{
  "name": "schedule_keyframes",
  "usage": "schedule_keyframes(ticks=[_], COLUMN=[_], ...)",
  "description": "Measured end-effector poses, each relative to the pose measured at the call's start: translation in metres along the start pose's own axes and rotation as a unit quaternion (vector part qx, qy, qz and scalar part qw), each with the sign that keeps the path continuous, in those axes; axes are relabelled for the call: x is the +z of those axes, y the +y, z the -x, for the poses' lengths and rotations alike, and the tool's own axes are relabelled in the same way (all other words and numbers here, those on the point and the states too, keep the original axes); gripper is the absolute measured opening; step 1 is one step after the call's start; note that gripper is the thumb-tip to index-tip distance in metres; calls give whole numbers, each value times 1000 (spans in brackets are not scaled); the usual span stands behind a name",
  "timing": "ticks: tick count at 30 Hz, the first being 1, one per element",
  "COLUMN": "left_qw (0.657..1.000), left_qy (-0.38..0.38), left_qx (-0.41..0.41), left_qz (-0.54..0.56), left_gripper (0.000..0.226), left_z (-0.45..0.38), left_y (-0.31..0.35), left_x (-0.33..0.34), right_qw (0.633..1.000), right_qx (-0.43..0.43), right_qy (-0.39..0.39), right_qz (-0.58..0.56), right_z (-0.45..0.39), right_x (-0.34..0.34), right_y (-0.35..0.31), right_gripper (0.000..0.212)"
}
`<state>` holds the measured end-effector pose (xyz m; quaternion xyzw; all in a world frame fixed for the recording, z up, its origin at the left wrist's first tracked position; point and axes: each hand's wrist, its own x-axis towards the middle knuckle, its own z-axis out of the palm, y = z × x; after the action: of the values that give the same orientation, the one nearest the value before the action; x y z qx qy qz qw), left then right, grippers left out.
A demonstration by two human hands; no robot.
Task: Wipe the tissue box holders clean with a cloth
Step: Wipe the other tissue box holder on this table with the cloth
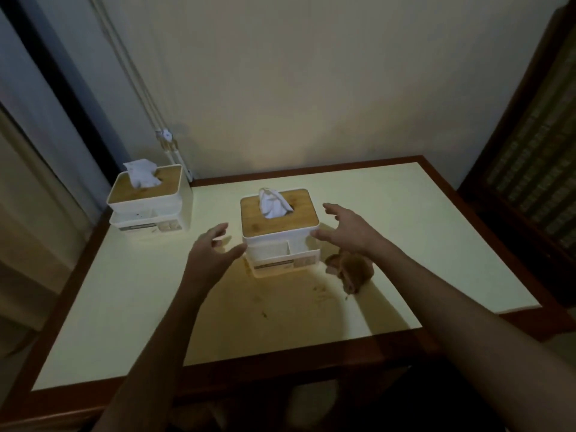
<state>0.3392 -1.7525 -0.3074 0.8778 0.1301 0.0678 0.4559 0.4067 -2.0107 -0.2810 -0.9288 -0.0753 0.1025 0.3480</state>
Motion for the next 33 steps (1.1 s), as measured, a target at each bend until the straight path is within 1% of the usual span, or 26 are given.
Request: schedule_keyframes(ticks=[2,4,6,7,9,12,16,18,20,24,28,31,33], left_qw=[999,997,994,992,987,981,983,983,980,978,979,981,979], left_qy=[-45,-75,-103,-112,-110,-87,-65,-62,-57,-39,-65,-81,-90], left_qx=[-7,0,31,45,48,26,48,72,93,108,113,112,118], left_qz=[-10,-5,13,40,108,170,164,159,165,177,156,140,137], left_gripper=[75,78,76,73,64,55,52,50,49,50,50,56,60], left_z=[-7,-13,-15,-15,-13,-12,-14,-17,-23,-45,-76,-97,-111], left_y=[-6,-7,-7,-7,-4,-5,2,17,39,93,143,170,184], left_x=[1,3,5,6,8,12,17,22,34,81,152,207,240], right_qw=[1000,999,998,996,994,992,989,987,986,982,976,972,972], right_qx=[12,15,9,0,-15,-22,-43,-54,-72,-69,-51,-27,-13], right_qy=[-27,-42,-44,-40,-24,-7,17,38,52,61,67,91,91], right_qz=[-3,-5,-52,-79,-107,-122,-139,-145,-144,-163,-199,-215,-216], right_z=[-9,-14,-14,-14,-14,-14,-16,-21,-27,-37,-53,-74,-91], right_x=[6,12,17,19,22,24,17,0,-24,-78,-132,-166,-185], right_y=[-3,-1,-1,-2,-1,0,1,3,9,47,99,147,177], right_gripper=[89,91,79,71,62,58,64,67,65,59,55,53,54])
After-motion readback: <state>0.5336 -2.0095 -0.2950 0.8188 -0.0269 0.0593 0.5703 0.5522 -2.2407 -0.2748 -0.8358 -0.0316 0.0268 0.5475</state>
